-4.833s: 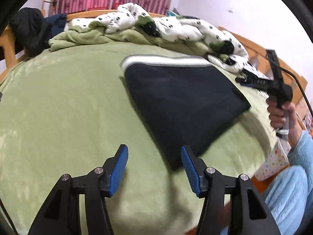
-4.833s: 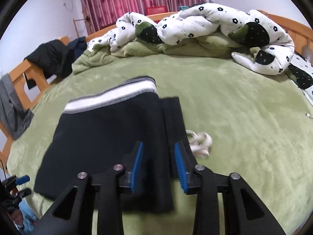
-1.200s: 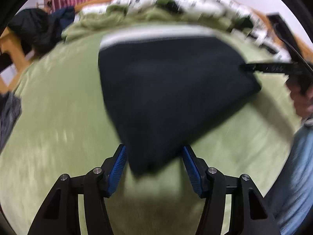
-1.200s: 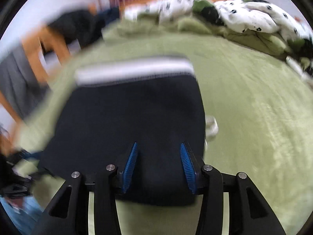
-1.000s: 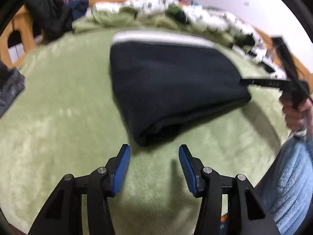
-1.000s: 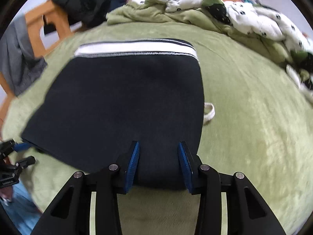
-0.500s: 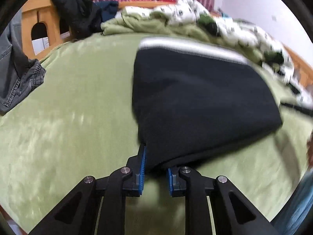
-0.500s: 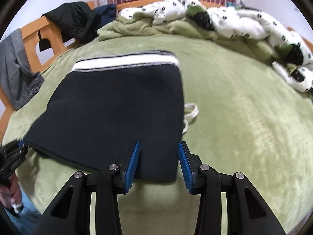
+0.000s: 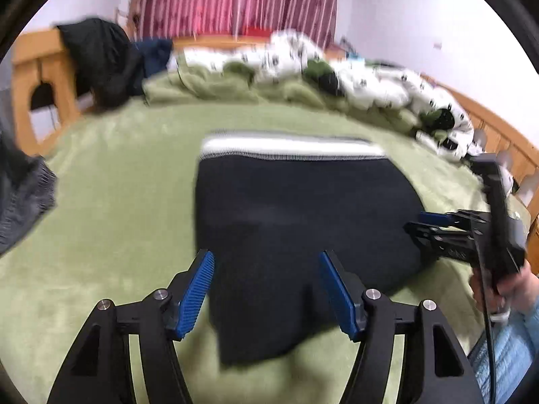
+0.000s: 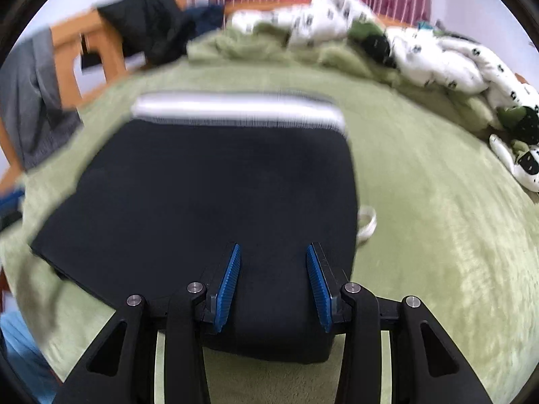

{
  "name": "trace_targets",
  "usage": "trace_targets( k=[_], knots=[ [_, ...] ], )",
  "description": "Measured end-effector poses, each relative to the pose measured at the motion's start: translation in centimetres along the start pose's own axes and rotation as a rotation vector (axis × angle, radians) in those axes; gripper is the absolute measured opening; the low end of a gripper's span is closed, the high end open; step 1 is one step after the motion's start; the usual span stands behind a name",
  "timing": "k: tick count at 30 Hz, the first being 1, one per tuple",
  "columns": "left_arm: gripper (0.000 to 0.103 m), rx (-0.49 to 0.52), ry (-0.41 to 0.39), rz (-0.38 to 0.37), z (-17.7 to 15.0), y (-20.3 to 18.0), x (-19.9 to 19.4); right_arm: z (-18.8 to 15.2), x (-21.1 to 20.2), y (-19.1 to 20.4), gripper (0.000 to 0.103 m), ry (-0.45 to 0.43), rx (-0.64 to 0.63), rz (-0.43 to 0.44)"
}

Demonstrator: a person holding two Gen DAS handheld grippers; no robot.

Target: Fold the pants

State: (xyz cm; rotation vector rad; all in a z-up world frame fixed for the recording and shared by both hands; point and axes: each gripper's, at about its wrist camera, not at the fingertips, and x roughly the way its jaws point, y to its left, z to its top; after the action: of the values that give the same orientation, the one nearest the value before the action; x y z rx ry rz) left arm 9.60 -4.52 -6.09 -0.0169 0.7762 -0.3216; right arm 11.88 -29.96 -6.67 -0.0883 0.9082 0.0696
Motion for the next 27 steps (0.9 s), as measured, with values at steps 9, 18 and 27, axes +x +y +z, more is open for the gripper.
trace_targets(
  k=[9, 18, 27],
  knots=[
    [0.052, 0.080, 0.029, -0.019, -2.4, -0.9, 0.2, -0.7, -1.3, -0.8, 0.041, -0.004, -0.037, 0.033],
    [0.054, 0.093, -0.043, 0.004, 10.2, -1.0, 5.9, 9.6, 1.8, -2.0, 0.046, -0.170, 0.023, -0.011],
    [0.057, 0.088, 0.053, 0.137, 12.0, -0.4, 15.8, 12.0, 10.6, -2.4, 0.046, -0.082, 0.084, 0.011]
  ],
)
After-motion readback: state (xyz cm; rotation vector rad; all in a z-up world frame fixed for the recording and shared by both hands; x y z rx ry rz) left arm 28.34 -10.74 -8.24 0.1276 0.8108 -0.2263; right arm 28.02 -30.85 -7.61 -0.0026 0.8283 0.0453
